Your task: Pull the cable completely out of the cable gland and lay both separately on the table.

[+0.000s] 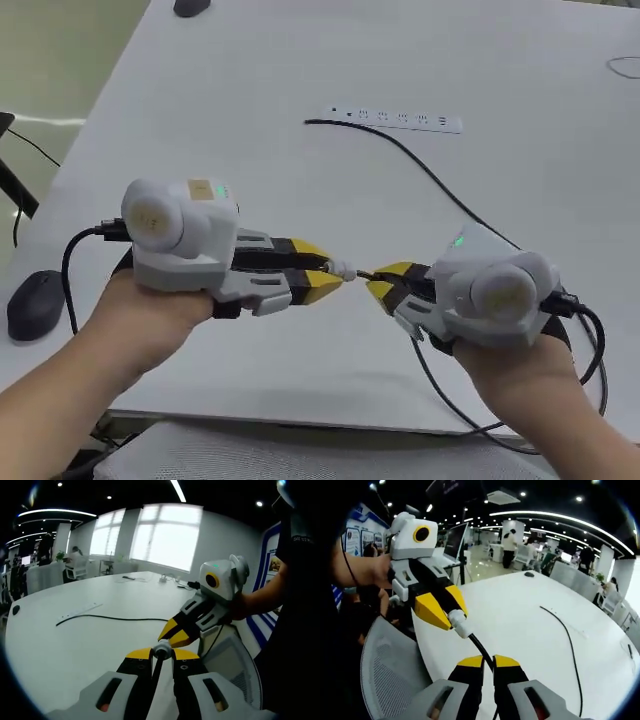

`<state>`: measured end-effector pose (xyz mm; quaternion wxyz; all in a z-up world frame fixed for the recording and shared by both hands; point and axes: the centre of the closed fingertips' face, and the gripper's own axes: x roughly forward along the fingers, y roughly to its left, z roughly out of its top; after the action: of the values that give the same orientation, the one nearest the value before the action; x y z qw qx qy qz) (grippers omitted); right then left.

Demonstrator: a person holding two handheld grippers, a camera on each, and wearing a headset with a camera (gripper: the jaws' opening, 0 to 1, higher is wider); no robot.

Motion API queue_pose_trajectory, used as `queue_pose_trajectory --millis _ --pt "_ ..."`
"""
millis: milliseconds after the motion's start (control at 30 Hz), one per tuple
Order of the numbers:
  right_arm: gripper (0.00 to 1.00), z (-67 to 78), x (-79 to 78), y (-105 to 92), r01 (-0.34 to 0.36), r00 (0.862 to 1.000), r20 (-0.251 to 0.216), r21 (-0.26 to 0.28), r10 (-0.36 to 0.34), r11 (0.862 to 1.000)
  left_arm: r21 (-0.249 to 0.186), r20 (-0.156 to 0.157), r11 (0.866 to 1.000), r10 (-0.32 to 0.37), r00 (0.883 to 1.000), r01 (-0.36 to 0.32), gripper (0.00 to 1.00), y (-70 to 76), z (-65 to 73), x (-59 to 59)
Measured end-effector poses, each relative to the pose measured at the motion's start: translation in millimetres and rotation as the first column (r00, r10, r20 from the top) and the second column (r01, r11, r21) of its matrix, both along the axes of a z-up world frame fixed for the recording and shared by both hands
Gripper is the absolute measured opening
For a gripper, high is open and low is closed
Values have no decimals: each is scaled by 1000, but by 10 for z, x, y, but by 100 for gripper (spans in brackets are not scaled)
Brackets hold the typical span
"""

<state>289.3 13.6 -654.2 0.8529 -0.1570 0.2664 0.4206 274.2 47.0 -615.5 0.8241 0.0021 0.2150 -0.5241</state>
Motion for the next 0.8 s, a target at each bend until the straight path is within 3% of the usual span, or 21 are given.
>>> queue_pose_trajectory --millis 233,333,500,733,800 --pt "1 -73 28 -88 70 996 -67 49 -66 996 -3 2 1000 0 1000 0 15 7 15 12" --pt "1 -152 31 -160 136 982 -141 77 -124 988 -3 4 1000 2 1000 -2 15 11 18 17" --pt "0 -264 28 -275 195 964 -204 100 -172 976 -11 4 1000 7 1000 -7 15 29 32 27" --pt "0 -508 -1 -435 320 900 -350 122 -261 939 -10 2 1000 4 1000 -4 15 18 35 16" --pt "0 -590 -40 -455 359 868 -409 128 -281 925 -4 1 1000 0 1000 0 15 12 21 9"
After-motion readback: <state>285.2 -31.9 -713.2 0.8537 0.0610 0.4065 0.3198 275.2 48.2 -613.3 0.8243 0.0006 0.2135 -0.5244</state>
